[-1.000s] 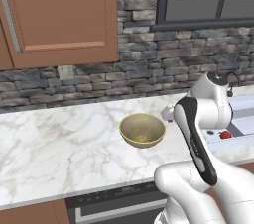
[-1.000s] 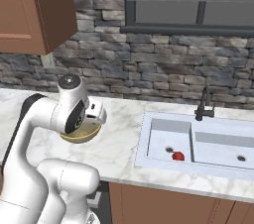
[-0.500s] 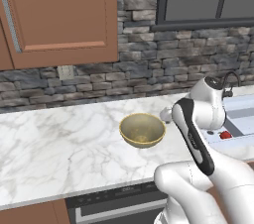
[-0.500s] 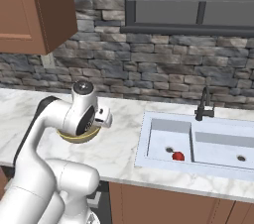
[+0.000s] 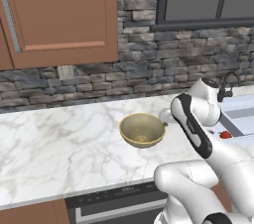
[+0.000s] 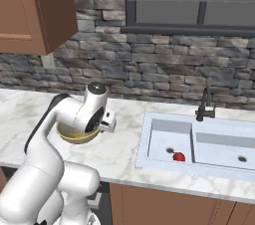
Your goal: Clear the mugs and bowl far away from the sink.
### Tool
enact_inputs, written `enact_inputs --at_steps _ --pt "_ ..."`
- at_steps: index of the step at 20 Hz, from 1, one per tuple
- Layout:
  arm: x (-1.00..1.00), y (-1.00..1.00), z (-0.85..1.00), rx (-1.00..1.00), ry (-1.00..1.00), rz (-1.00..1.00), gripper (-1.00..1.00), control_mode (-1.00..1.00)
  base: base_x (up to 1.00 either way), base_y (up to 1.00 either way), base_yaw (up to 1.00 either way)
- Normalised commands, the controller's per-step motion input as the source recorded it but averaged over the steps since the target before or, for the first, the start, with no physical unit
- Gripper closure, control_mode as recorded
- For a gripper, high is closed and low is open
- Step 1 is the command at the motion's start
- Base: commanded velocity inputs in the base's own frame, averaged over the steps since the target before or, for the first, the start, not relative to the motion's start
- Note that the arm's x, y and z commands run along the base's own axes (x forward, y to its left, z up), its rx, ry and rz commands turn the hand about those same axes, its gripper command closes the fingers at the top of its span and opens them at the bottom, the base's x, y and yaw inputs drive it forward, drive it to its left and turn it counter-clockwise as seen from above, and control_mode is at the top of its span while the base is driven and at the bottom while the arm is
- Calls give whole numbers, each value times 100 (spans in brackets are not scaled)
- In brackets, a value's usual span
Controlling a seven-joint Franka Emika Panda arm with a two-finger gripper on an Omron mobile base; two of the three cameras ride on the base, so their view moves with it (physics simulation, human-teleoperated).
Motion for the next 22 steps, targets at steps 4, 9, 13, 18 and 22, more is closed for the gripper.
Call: enact_inputs --at_steps 4,9,13,18,22 --pt "33 0 -24 1 5 0 -100 -100 0 0 0" --pt "32 0 -26 0 2 0 -100 -100 0 0 0" --pt "30 0 -34 0 4 0 -100 -100 0 0 0" --pt "27 4 -32 0 1 0 -100 -100 0 0 0" --pt "26 8 -27 0 0 0 -100 -100 0 0 0"
